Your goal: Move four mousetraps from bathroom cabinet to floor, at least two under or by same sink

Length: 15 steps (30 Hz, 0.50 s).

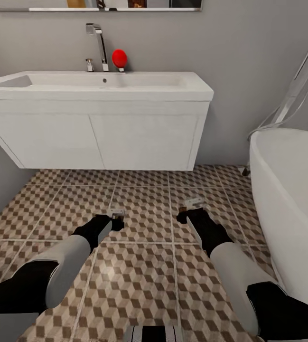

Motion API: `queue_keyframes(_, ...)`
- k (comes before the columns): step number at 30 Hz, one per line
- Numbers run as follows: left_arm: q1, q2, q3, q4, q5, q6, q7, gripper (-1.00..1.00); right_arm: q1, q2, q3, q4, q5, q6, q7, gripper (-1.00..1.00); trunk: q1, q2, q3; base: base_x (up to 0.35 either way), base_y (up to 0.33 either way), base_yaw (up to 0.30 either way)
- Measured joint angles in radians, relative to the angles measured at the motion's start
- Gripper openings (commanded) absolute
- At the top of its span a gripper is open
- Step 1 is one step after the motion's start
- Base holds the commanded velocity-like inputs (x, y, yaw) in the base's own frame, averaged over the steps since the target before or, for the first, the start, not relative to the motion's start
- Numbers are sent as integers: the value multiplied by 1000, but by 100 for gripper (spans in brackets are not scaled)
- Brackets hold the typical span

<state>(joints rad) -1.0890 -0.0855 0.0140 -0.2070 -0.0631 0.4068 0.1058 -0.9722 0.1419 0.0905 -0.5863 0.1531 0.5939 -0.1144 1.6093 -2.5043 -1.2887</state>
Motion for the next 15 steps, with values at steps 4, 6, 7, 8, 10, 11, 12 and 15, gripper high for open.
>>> queue_keyframes(4,0,0,0,0,0,0,0,-100,0,0,0,0,0,0,0,-100,2,-1,-22,0,0,0)
queue_keyframes(6,0,-1,0,0,0,0,0,-100,0,0,0,0,0,0,0,-100,3,-1,-33,0,0,0)
queue_keyframes(7,0,-1,0,0,0,0,0,-100,0,0,0,0,0,0,0,-100,3,-2,-38,0,0,0)
queue_keyframes(8,0,-1,0,0,0,0,0,-100,0,0,0,0,0,0,0,-100,4,-2,-44,0,0,0)
queue_keyframes(10,0,-1,0,0,0,0,0,-100,0,0,0,0,0,0,0,-100,4,-2,-55,0,0,0)
queue_keyframes(11,0,-1,0,0,0,-1,0,-100,0,0,0,0,0,0,0,-100,5,-3,-60,0,0,0)
queue_keyframes(12,0,-2,0,0,0,-2,0,-100,0,0,0,0,0,0,0,-100,5,-3,-66,0,0,0)
queue_keyframes(15,0,-3,0,1,0,-5,0,-100,0,-1,0,1,0,0,0,-100,7,-4,-82,0,0,0)
